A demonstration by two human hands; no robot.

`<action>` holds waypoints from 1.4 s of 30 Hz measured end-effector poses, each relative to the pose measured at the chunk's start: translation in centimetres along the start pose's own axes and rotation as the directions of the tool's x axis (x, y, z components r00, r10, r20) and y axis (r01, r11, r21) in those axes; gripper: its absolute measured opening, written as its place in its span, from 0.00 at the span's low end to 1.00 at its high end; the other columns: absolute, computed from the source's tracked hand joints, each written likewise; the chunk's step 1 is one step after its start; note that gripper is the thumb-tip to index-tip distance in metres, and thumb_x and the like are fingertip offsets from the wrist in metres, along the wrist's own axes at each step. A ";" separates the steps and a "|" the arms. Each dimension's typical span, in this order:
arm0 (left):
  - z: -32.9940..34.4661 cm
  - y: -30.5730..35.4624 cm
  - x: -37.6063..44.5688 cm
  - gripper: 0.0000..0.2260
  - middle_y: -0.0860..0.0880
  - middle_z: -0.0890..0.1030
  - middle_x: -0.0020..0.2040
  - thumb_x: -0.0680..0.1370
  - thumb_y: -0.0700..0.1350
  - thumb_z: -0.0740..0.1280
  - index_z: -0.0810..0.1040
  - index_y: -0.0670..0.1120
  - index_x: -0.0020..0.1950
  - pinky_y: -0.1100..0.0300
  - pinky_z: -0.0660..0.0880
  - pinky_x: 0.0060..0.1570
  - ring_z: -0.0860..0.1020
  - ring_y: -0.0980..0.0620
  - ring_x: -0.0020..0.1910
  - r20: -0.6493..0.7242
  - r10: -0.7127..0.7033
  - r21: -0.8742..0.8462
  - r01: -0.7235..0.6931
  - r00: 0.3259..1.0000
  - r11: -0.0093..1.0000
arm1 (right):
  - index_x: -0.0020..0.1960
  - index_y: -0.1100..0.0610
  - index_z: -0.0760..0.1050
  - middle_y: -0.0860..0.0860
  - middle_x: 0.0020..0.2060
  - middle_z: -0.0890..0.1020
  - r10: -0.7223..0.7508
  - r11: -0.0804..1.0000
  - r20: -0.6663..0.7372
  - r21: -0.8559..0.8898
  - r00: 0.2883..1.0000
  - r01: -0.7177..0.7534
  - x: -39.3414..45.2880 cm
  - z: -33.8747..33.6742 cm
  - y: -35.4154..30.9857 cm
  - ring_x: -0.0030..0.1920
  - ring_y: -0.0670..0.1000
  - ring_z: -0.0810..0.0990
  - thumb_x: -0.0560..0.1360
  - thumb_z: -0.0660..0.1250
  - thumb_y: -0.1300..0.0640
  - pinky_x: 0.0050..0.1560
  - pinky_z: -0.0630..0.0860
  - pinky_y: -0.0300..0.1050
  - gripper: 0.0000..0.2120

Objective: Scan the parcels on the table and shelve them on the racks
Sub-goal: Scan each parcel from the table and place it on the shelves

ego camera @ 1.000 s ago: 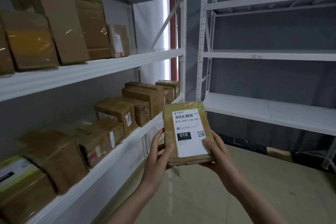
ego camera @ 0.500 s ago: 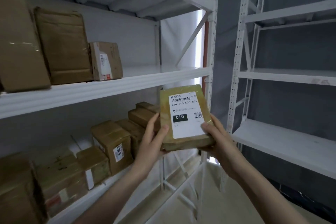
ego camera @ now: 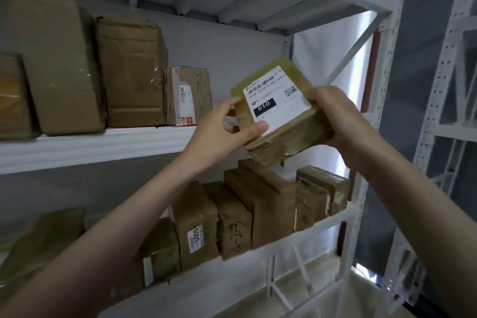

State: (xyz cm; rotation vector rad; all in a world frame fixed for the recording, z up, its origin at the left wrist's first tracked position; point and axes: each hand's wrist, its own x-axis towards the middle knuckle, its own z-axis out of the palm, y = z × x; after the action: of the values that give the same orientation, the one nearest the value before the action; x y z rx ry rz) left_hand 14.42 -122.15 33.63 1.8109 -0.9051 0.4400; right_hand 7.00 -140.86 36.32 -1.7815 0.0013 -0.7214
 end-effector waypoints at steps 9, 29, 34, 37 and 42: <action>0.2 -1.9 5.7 0.47 0.51 0.61 0.72 0.64 0.76 0.49 0.61 0.51 0.76 0.51 0.73 0.59 0.70 0.50 0.66 -0.012 -0.044 0.615 0.042 0.999 0.787 | 0.58 0.53 0.73 0.50 0.46 0.78 -0.107 0.966 0.115 -0.225 0.988 0.130 8.7 2.7 -1.8 0.47 0.53 0.79 0.74 0.62 0.42 0.45 0.81 0.51 0.19; -1.1 -7.1 3.9 0.26 0.37 0.70 0.68 0.78 0.51 0.63 0.64 0.41 0.73 0.48 0.70 0.63 0.70 0.40 0.65 -0.152 0.487 0.977 0.055 0.860 0.207 | 0.74 0.49 0.59 0.45 0.62 0.72 -0.507 0.862 0.229 0.134 0.831 0.489 13.7 11.6 5.1 0.63 0.47 0.73 0.78 0.62 0.47 0.63 0.74 0.53 0.26; -1.3 -7.8 -1.1 0.21 0.38 0.72 0.66 0.78 0.49 0.63 0.71 0.41 0.69 0.49 0.71 0.62 0.72 0.42 0.63 -0.114 0.388 0.978 0.035 0.914 0.204 | 0.72 0.55 0.60 0.57 0.70 0.64 -0.689 0.702 0.076 -0.176 0.720 0.690 11.7 12.0 7.1 0.69 0.55 0.62 0.77 0.62 0.51 0.70 0.63 0.55 0.26; -1.5 -7.6 -5.6 0.19 0.40 0.74 0.65 0.77 0.47 0.65 0.73 0.41 0.66 0.52 0.73 0.59 0.73 0.43 0.62 -0.139 0.282 0.982 0.095 0.949 0.164 | 0.69 0.55 0.62 0.58 0.69 0.62 -0.872 0.458 0.035 -0.297 0.489 0.838 8.9 11.8 7.8 0.69 0.59 0.61 0.74 0.62 0.56 0.68 0.56 0.51 0.25; -2.7 -7.6 -14.8 0.21 0.39 0.73 0.65 0.75 0.48 0.64 0.72 0.43 0.66 0.48 0.77 0.49 0.74 0.39 0.60 -0.301 -0.076 0.952 0.304 0.951 0.030 | 0.64 0.62 0.72 0.62 0.61 0.75 -0.938 0.222 0.289 0.070 0.193 0.973 2.4 14.5 9.7 0.62 0.61 0.72 0.74 0.62 0.64 0.59 0.71 0.57 0.18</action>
State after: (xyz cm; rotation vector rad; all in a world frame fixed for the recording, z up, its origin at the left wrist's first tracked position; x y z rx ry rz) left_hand 10.79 -112.60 20.20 3.0767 -0.0010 1.2787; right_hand 19.18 -132.41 26.75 -1.8549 -1.4785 -1.3654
